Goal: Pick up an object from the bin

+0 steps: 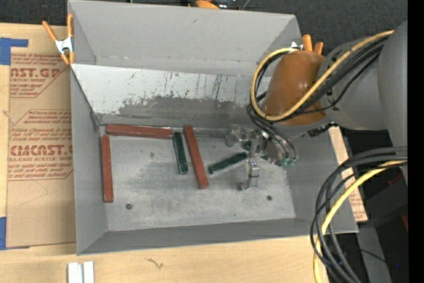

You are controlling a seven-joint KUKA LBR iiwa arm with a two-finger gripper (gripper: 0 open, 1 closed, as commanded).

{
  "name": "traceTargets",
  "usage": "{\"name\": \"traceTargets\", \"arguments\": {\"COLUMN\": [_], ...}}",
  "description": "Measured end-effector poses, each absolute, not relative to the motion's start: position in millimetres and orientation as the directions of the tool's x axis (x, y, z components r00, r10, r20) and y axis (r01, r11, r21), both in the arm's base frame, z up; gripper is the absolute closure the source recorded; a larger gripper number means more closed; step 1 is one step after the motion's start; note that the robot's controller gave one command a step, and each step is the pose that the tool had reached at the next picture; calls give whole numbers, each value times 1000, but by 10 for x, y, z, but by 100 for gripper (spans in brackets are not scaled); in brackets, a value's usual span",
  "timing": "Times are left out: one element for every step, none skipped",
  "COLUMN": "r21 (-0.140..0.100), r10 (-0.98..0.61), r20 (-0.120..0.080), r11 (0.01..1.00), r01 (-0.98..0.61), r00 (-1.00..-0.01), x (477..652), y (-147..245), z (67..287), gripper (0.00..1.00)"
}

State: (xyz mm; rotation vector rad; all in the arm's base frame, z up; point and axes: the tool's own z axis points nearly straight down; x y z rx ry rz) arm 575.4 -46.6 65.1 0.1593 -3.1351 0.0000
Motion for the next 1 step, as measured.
{"name": "traceTargets", "arguments": {"r21": [0], "r10": [-101], "r20": [-2], "r11": [995], "r01": [-101], "r00": [-995], "x": [5759], "y": [-460], "z": [650], "gripper": [0]}}
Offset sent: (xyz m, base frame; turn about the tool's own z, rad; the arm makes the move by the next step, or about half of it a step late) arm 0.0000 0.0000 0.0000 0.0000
